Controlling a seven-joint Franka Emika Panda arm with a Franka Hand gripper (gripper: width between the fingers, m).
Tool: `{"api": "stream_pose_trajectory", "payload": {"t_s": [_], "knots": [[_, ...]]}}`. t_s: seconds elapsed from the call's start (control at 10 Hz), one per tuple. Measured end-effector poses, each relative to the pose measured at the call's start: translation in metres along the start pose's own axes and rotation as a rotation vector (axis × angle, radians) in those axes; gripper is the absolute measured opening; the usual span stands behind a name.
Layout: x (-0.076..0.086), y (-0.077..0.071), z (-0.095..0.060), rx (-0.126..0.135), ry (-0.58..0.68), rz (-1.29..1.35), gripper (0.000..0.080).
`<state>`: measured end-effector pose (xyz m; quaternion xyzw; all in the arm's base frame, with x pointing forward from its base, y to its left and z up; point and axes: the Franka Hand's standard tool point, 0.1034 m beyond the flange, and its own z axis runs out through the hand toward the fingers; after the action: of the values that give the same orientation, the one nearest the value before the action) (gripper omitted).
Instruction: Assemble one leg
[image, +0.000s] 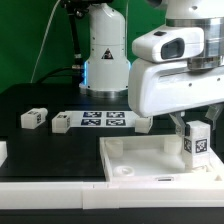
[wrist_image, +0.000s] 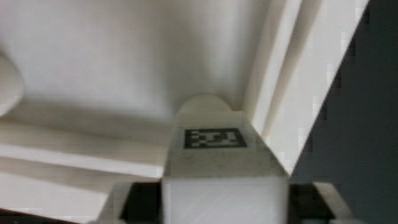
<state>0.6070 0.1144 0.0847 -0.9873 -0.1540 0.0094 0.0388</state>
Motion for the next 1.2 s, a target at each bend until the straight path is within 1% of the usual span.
{"api": "stream_pose_trajectory", "payload": {"t_s": [0.1, 0.2, 0.3, 0.5, 0.6, 0.7, 0.8, 0.9, 1.0, 1.1, 1.2], "knots": [[0.0, 0.0001, 0.0, 0.0, 0.0, -0.005, 0.0291], [-0.0001, -0.0007, 0.0003, 0.005, 0.0, 0.078, 0.0291], [0.0, -0.0021, 0.0006, 0.008, 0.0, 0.26, 0.0291], [0.0029, -0.0049, 0.0011, 0.007, 0.015, 0.606, 0.0291], [0.0032, -0.0045, 0.0013, 0.019, 0.014, 0.736, 0.0292], [0.0036, -0.0056, 0.0011, 0.019, 0.013, 0.821, 0.0292], [0.0047, -0.006, -0.0001, 0.019, 0.016, 0.973, 0.0292], [0.0068, -0.0055, -0.0033, 0.025, 0.032, 1.143, 0.0292], [0.0067, -0.0049, -0.0023, 0.041, 0.027, 1.25, 0.0292], [0.0068, -0.0048, -0.0013, 0.052, 0.022, 1.307, 0.0292], [0.0068, -0.0051, -0.0012, 0.051, 0.022, 1.305, 0.0301]]}}
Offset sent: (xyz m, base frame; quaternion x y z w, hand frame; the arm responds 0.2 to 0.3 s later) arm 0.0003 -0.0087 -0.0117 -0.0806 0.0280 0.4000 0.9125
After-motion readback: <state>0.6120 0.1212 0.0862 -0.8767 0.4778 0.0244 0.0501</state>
